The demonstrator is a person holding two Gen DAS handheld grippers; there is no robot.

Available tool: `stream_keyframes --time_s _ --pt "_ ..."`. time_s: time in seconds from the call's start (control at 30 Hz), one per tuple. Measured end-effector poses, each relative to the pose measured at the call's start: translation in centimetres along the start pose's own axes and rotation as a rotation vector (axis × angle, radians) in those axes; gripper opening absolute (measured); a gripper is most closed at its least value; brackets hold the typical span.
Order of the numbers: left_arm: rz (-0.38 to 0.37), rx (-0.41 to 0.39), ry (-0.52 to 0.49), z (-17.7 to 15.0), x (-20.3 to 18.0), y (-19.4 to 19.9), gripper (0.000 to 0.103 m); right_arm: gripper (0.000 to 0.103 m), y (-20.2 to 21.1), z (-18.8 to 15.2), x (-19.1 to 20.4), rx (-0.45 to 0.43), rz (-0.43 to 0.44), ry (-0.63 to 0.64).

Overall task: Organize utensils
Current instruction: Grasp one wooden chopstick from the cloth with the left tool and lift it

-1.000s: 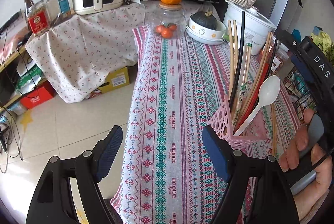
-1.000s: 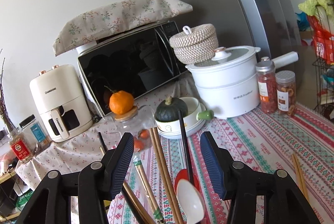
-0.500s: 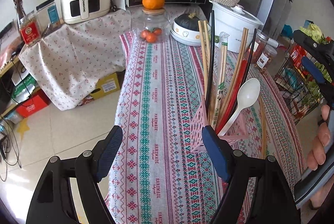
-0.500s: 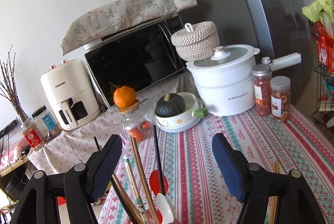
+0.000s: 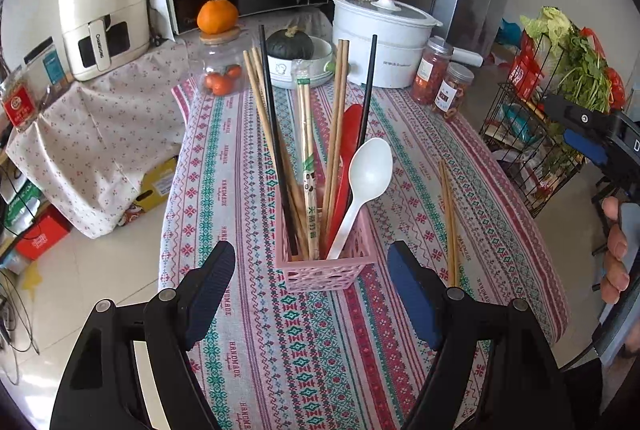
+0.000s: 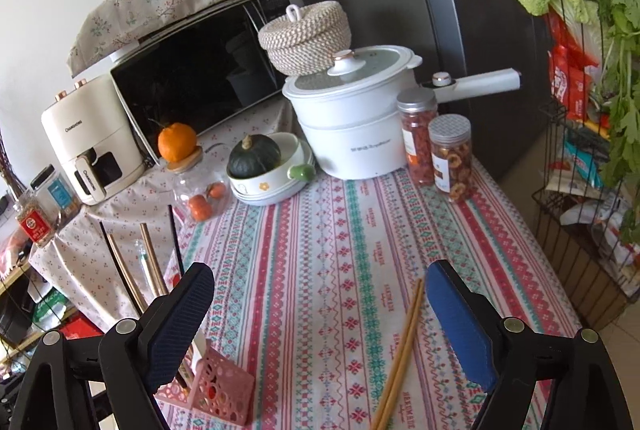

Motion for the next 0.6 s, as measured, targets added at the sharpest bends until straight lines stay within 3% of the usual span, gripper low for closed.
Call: stream_keyframes --time_s 0.2,0.43,0.6 --pt "-0.039 0.022 -0.074 0.6 -5.8 -0.4 0.081 0.091 -0.4 -1.5 -5.1 0.137 -0.057 -0.013" --pt "-0.09 0.152 -0.149 1.5 -13.1 -4.3 0.081 0.091 -1.6 -2.5 -12.0 0.255 -0.073 -0.143" --pt "-0.119 0.244 -0.114 2.8 -15.6 -8.7 0.081 0.091 -3.8 -3.6 -15.5 0.363 -0.079 -0.213"
Point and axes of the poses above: each gripper's, at about its wrist camera, not at the fingertips, and y roughly against the way its jaws point, x to its left, z to its top, the point moved 8 cm from there along -y, roughly the way its jaws point, and after that the axes turned 9 degrees about x, right-handed, at the moved point
